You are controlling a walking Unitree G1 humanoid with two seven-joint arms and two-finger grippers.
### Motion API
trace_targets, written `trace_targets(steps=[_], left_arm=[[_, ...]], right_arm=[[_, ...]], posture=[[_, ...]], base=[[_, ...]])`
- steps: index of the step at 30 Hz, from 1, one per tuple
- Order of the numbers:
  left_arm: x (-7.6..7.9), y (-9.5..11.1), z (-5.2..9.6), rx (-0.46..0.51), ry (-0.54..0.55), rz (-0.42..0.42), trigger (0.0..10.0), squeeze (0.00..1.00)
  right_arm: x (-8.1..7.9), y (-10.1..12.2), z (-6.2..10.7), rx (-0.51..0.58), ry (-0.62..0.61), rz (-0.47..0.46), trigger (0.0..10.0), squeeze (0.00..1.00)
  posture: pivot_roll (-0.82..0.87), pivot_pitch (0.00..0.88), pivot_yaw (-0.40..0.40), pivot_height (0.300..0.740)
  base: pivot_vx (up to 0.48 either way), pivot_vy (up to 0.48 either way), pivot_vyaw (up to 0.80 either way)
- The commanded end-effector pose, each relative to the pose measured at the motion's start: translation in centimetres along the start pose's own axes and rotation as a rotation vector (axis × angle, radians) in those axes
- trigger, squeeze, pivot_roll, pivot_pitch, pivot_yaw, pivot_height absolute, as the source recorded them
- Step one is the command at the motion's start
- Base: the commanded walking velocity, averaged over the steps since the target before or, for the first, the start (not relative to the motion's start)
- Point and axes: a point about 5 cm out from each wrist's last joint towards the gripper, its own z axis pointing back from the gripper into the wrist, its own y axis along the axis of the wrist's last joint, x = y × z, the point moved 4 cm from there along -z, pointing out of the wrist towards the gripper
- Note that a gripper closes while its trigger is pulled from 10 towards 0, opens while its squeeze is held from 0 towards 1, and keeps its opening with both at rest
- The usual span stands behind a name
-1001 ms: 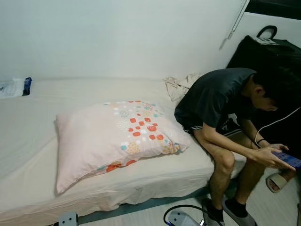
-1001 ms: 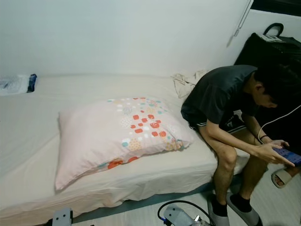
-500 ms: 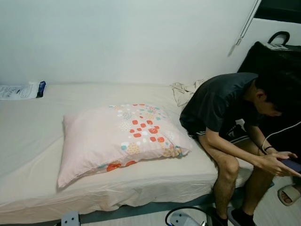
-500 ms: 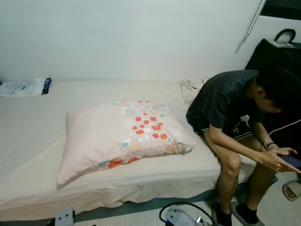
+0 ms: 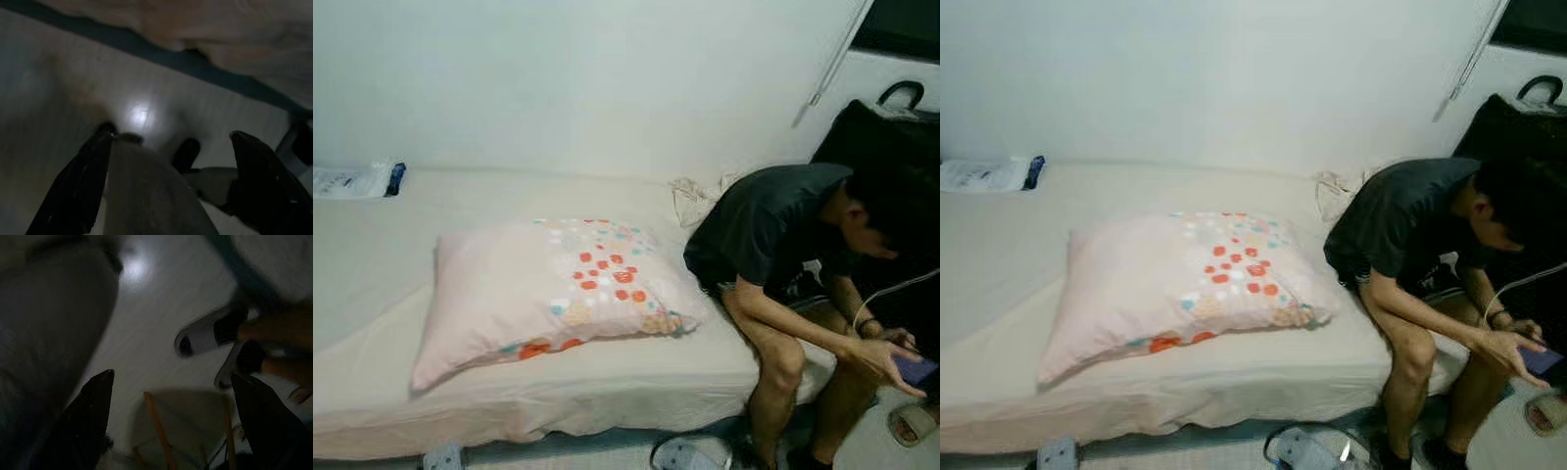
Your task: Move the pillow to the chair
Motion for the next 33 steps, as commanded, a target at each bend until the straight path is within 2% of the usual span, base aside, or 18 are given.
trace_targets(steps=[1, 8, 13, 16, 19, 26, 30, 33], left_arm=[[-0.7, -0.6, 0.2, -0.016, 0.035, 0.009, 10.0, 0.00], [-0.8, 0.9, -0.1, 0.046, 0.042, 0.066, 10.0, 0.00], [-0.3, 1.4, -0.2, 0.060, 0.026, 0.066, 10.0, 0.00], [0.3, 2.2, -0.4, 0.080, 0.012, 0.041, 10.0, 0.00], [0.3, 2.7, -0.4, 0.103, 0.022, 0.068, 10.0, 0.00], [1.4, 4.4, -0.6, 0.169, -0.033, 0.080, 10.0, 0.00], [2.3, 5.9, -0.7, 0.222, -0.090, 0.098, 10.0, 0.00], [2.4, 6.2, -0.7, 0.234, -0.100, 0.113, 10.0, 0.00]], right_arm=[[-0.4, 0.0, -0.1, 0.000, 0.012, 0.007, 10.0, 0.00], [-0.5, 0.0, -0.1, 0.001, 0.020, 0.018, 10.0, 0.00], [-0.5, 0.1, -0.1, 0.001, 0.019, 0.021, 10.0, 0.00], [-0.4, 0.1, -0.1, 0.002, 0.019, 0.025, 10.0, 0.00], [-0.4, 0.1, 0.0, 0.003, 0.019, 0.024, 10.0, 0.00], [-0.9, 0.7, 0.0, 0.060, 0.064, -0.044, 10.0, 0.00], [-0.8, 0.9, 0.0, 0.066, 0.066, -0.038, 10.0, 0.00], [-0.8, 0.9, 0.0, 0.065, 0.069, -0.035, 10.0, 0.00]], posture=[[0.17, 0.035, -0.154, 0.730], [0.17, 0.044, -0.157, 0.730], [0.17, 0.043, -0.159, 0.730], [0.17, 0.043, -0.158, 0.730], [0.17, 0.045, -0.158, 0.730], [0.17, 0.047, -0.158, 0.730], [0.18, 0.048, -0.160, 0.730], [0.18, 0.043, -0.164, 0.730]], base=[[0.000, 0.000, 0.00], [0.000, 0.000, 0.00], [0.000, 0.000, 0.00], [0.000, -0.480, 0.00], [0.000, -0.320, 0.00], [0.000, 0.000, 0.00], [0.000, 0.000, 0.78], [0.000, 0.000, 0.77]])
